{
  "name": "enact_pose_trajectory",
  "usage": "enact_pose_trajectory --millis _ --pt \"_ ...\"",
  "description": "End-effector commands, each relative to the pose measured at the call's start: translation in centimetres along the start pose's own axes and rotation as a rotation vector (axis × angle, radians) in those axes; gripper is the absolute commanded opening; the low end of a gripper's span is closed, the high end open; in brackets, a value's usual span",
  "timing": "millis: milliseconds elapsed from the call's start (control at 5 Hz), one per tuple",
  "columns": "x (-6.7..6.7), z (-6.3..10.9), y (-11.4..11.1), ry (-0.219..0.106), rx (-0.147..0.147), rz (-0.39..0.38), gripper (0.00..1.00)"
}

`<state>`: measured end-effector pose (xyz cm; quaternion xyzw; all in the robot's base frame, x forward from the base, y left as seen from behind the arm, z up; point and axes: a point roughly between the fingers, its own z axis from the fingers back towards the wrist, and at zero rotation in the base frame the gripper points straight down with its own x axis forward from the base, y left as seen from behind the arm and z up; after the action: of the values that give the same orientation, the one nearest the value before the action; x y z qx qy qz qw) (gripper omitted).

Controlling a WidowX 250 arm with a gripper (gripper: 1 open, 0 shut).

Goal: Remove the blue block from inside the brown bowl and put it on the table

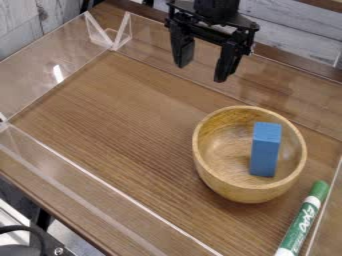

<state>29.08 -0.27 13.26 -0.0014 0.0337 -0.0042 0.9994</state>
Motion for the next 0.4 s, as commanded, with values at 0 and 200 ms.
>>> enact_pose_trajectory --millis 0,200 --pt "-0.4 -0.4 -0.9 0.008 -0.004 0.007 1.0" --pt "-1.3 -0.2 -2.9 -0.009 -0.011 0.01 1.0"
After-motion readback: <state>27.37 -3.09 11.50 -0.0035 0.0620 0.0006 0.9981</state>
